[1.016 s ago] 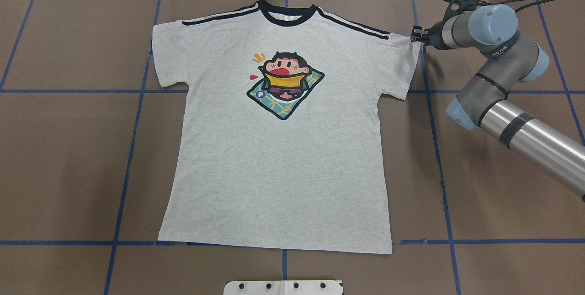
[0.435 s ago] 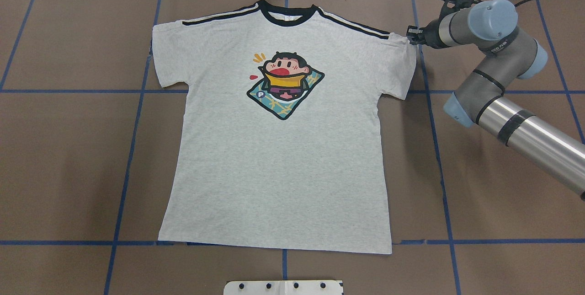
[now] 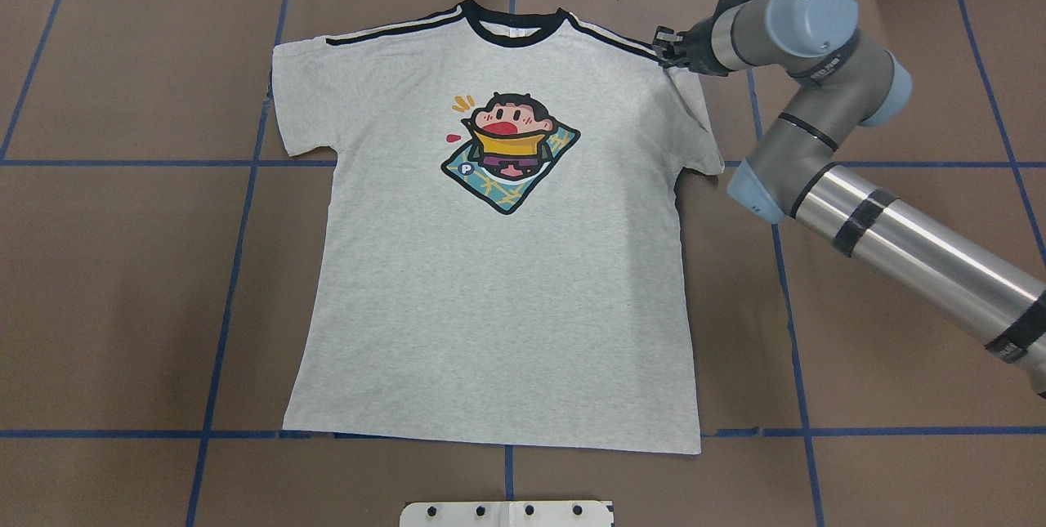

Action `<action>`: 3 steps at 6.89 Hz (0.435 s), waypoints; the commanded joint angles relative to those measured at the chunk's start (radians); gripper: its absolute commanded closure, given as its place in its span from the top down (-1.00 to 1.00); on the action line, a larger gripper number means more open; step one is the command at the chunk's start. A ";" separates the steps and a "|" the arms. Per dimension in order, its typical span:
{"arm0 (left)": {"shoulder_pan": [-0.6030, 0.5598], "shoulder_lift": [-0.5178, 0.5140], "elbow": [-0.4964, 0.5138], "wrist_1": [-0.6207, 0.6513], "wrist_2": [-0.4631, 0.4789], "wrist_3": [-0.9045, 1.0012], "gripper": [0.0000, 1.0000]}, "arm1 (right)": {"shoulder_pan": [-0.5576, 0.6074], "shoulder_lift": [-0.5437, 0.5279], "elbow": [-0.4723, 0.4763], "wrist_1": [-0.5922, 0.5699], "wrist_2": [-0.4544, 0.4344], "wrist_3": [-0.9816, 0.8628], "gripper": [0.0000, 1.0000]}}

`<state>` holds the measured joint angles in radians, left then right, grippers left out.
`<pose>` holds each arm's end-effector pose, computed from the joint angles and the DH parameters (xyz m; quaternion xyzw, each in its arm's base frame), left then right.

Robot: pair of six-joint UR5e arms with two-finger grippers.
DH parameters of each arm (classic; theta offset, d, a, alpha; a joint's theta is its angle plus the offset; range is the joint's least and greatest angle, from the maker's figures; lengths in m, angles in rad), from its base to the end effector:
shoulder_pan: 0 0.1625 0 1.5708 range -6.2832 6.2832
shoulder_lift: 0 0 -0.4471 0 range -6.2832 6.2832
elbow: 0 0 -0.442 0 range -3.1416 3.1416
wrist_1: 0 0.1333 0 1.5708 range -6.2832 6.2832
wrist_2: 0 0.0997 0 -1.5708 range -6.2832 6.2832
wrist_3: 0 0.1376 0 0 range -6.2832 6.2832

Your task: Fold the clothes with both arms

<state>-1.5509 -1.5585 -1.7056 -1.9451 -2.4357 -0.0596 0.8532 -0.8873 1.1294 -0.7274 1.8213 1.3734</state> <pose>-0.0174 -0.5638 0.5865 0.2069 0.4148 0.0856 0.8819 -0.5012 -0.7251 0.3772 0.1644 -0.4970 0.2125 0.8251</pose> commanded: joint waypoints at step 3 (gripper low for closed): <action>0.000 0.005 -0.008 0.000 -0.002 0.000 1.00 | -0.028 0.159 -0.146 -0.130 -0.082 0.015 -1.00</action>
<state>-1.5509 -1.5548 -1.7126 -1.9451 -2.4373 -0.0605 0.8262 -0.7522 1.0257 -0.8517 1.7583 1.3899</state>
